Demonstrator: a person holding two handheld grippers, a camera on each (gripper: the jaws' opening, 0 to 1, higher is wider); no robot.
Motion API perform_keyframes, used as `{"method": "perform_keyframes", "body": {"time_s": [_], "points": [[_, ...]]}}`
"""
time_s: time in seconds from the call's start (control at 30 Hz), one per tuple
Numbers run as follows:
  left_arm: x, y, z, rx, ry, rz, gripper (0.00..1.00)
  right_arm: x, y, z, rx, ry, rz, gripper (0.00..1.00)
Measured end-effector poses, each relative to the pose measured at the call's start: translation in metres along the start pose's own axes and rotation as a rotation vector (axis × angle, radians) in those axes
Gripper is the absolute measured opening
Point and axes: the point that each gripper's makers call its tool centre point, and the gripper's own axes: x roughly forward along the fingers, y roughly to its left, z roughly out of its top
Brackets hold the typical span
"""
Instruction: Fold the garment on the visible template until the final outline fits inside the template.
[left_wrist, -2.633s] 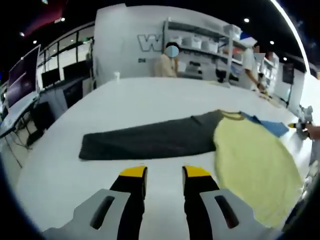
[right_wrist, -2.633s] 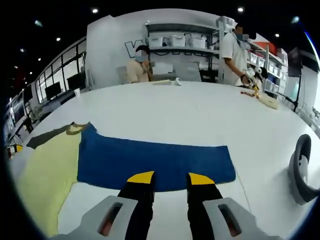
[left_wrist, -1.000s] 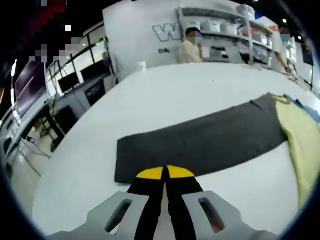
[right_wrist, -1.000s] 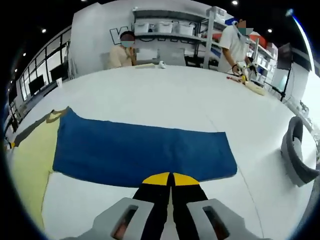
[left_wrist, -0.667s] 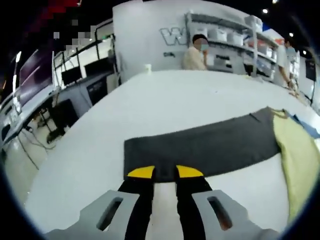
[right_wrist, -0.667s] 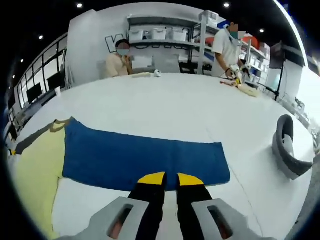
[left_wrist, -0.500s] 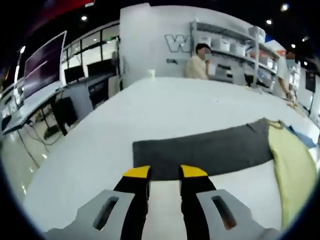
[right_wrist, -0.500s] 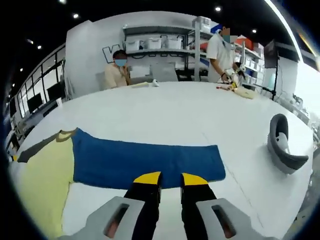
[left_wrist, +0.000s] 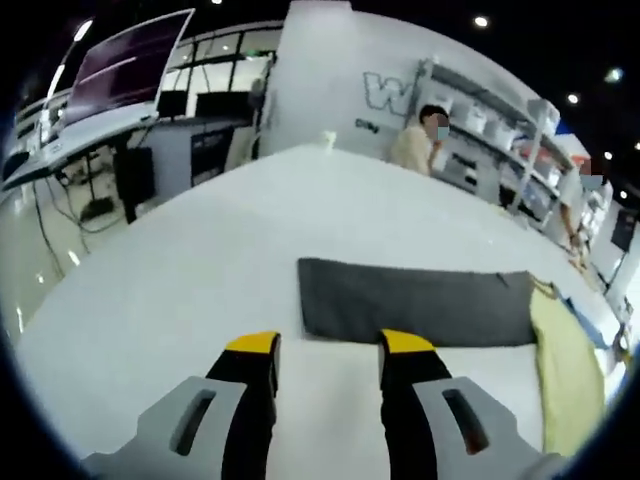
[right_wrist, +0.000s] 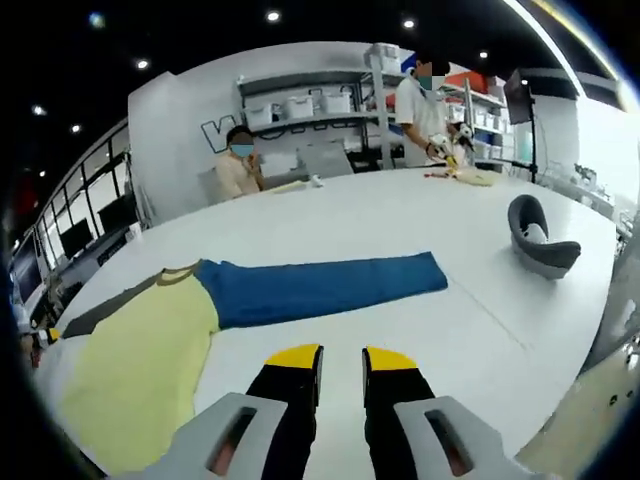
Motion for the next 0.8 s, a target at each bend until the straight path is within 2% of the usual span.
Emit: {"method": "perform_keyframes", "body": {"time_s": [0.17,0.2,0.37,0.47,0.53,0.67,0.8], "points": [[0.011,0.003,-0.001,-0.022,0.007,-0.013,0.35,-0.020,0.006,0.003,0.005,-0.011,-0.012,0.13],[0.003,0.000,-0.001,-0.025,0.011,-0.019,0.34,-0.022,0.007,0.004,0.006,-0.014,-0.011,0.13],[0.001,-0.006,0.000,-0.034,0.009,-0.029,0.28,-0.030,0.018,0.008,-0.011,-0.032,0.004,0.18],[0.003,-0.002,-0.001,-0.051,0.007,-0.029,0.24,-0.032,0.021,0.008,-0.028,-0.042,0.020,0.22],[0.005,0.000,-0.001,-0.057,0.007,-0.027,0.20,-0.036,0.031,0.008,-0.044,-0.042,0.037,0.24],[0.011,0.006,-0.001,-0.076,0.010,-0.027,0.14,-0.043,0.040,0.004,-0.071,-0.031,0.050,0.25],[0.018,0.008,0.000,-0.082,0.012,-0.031,0.11,-0.045,0.041,-0.001,-0.060,-0.026,0.051,0.25]]}}
